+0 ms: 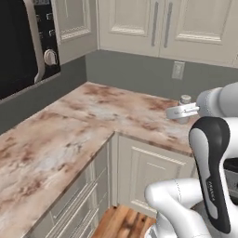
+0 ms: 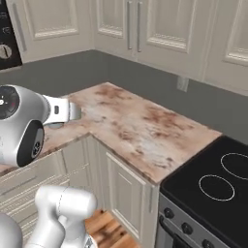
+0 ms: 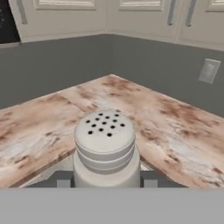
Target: Take 2 condiments from the cabinet and move them on the counter near the stove.Make sure the condiments are lined up with each other, next to each other.
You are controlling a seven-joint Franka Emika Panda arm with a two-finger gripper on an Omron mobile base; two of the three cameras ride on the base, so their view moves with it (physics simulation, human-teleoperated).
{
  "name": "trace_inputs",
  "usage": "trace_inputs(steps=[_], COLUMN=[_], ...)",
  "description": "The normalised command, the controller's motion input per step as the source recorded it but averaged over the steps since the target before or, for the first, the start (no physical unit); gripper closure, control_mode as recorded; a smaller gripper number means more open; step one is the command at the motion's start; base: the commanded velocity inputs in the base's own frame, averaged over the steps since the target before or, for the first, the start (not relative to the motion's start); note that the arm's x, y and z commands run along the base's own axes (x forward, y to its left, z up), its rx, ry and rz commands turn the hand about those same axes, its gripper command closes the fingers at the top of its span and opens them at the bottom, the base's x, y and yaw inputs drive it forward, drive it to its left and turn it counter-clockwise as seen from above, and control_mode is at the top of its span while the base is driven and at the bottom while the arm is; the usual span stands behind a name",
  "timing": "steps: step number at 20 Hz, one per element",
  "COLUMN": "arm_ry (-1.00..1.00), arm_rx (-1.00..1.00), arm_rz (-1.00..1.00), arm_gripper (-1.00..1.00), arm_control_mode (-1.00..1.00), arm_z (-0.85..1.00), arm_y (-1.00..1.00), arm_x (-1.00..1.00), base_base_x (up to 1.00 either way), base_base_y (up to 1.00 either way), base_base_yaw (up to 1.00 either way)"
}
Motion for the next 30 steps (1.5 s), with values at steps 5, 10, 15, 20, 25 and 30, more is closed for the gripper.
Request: trace_inputs(steps=[5, 10, 15, 20, 25, 30], arm_ry=[0.00, 0.00, 0.00, 0.00, 0.00, 0.00], arm_rx=[0.00, 0.00, 0.00, 0.00, 0.00, 0.00], arm_rz=[0.00, 0.00, 0.00, 0.00, 0.00, 0.00], arm_gripper=[1.00, 1.00, 1.00, 1.00, 1.00, 1.00], arm_control_mode=[1.00, 1.00, 1.00, 1.00, 1.00, 1.00], arm_z=[0.00, 0.00, 0.00, 0.00, 0.00, 0.00], arm_y=[0.00, 0.00, 0.00, 0.00, 0.00, 0.00], arm_x=[0.00, 0.00, 0.00, 0.00, 0.00, 0.00], base_base_x=[0.24, 0.22, 0.38, 0.42, 0.28, 0.19], base_base_y=[0.01, 0.09, 0.13, 0.33, 0.58, 0.58], base_base_yaw=[-0.40, -0.39, -0.36, -0.35, -0.33, -0.31])
